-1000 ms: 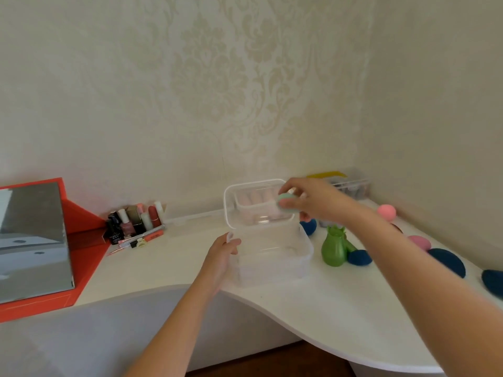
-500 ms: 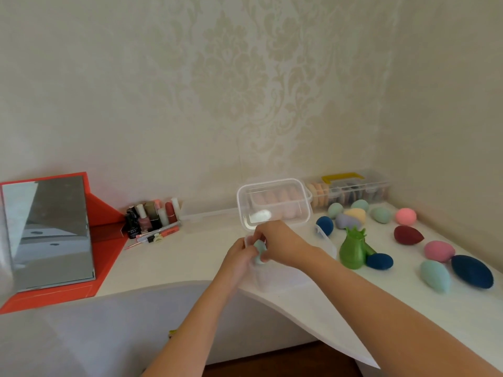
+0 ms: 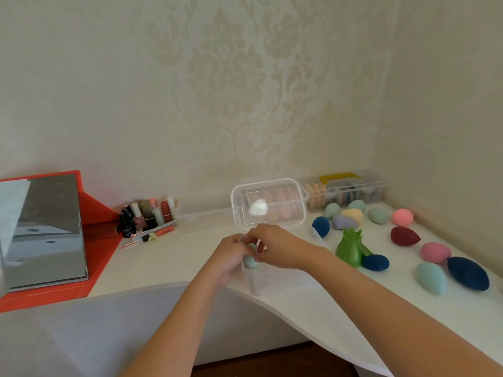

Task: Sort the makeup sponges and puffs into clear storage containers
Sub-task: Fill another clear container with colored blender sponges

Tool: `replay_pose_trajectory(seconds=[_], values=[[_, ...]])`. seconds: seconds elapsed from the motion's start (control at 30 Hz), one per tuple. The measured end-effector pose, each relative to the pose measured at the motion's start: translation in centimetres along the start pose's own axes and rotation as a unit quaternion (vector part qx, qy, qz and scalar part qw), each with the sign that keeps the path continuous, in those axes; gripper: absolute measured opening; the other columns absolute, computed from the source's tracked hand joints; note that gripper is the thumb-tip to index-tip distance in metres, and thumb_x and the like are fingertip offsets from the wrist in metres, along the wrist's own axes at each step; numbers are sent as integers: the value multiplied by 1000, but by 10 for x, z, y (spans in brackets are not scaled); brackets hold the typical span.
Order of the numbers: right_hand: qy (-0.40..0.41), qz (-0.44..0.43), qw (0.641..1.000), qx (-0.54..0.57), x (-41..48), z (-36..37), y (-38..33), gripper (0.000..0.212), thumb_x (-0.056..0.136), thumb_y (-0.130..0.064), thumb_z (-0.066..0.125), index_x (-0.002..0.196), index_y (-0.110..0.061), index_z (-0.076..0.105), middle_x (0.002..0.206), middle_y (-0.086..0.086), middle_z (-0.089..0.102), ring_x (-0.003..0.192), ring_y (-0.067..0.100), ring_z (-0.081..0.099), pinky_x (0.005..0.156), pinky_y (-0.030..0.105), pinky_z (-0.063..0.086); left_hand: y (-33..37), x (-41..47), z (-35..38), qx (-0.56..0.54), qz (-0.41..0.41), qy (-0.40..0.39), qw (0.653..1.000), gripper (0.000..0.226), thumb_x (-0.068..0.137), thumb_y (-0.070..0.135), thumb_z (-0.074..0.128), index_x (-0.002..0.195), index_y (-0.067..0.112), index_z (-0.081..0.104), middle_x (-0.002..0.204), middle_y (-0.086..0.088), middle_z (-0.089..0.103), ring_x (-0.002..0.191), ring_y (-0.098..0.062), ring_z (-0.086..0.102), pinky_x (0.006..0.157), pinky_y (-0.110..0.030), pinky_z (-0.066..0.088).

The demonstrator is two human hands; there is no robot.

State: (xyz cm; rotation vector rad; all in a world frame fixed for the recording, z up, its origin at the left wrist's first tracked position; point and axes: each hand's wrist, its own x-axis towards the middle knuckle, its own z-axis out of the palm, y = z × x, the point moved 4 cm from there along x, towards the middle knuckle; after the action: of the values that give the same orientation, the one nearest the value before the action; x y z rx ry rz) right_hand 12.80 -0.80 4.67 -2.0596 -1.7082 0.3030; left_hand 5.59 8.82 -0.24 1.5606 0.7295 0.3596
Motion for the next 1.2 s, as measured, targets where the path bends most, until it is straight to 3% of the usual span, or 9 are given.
replay_pose_trajectory(seconds=[0.13,0.27,0.4,0.47,0.57,0.8,0.97,1.13,1.2], values=[[66,13,998,17,-12,-42,3,24,87,-23,65,111,-19,64,113,-2,56,93,12,62,88,29,51,-3,1,3,-45,12,35,998,21,77,-1,58,92,10,67,95,-8,67,90,-24,61,82,-35,47],[186,28,981,39,-35,-108,19,11,88,-17,63,96,-19,70,90,-8,67,83,7,62,76,14,48,-5,1,11,-122,33,40,991,26,78,-10,45,85,7,63,88,-8,69,89,-21,63,80,-30,46],[297,154,942,11,-50,-154,80,15,91,-14,56,98,-11,70,93,0,67,86,14,58,74,23,41,-4,7,18,-151,41,45,987,33,79,-10,40,90,5,67,92,-9,71,93,-20,65,80,-29,49],[263,228,936,-51,-49,-158,117,22,93,-11,51,105,-8,69,104,7,67,95,21,59,78,25,42,-5,8,20,-149,51,48,986,36,79,-9,40,90,7,70,93,-9,71,94,-21,63,84,-31,47],[114,311,930,-158,-51,-141,172,33,94,-8,45,121,-13,64,123,8,63,111,24,58,90,28,43,-9,9,21,-150,68,55,985,35,80,-8,40,92,6,70,93,-8,71,94,-21,63,84,-32,46],[0,369,907,-204,-56,-121,213,32,95,-15,46,124,-6,55,124,10,60,112,25,58,91,30,45,-10,12,21,-157,81,61,982,40,57,12,50,90,8,71,91,-7,71,94,-20,62,86,-32,45],[33,378,895,-233,-58,-123,208,32,99,-8,36,128,-4,50,133,10,53,123,21,51,100,24,37,-12,13,22,-156,84,54,983,40,57,12,49,90,8,71,94,-9,69,96,-21,61,87,-33,43],[83,392,894,-202,-64,-120,214,30,95,-5,44,123,-3,55,127,13,58,116,25,56,93,29,44,-11,11,20,-153,83,53,983,39,59,12,49,91,7,70,94,-9,69,97,-22,60,86,-32,44],[145,391,895,-157,-66,-130,212,29,92,-5,48,120,-3,55,122,16,59,111,29,57,88,33,46,-11,11,20,-155,84,57,983,31,68,7,49,91,8,70,96,-10,69,97,-23,60,88,-32,43]])
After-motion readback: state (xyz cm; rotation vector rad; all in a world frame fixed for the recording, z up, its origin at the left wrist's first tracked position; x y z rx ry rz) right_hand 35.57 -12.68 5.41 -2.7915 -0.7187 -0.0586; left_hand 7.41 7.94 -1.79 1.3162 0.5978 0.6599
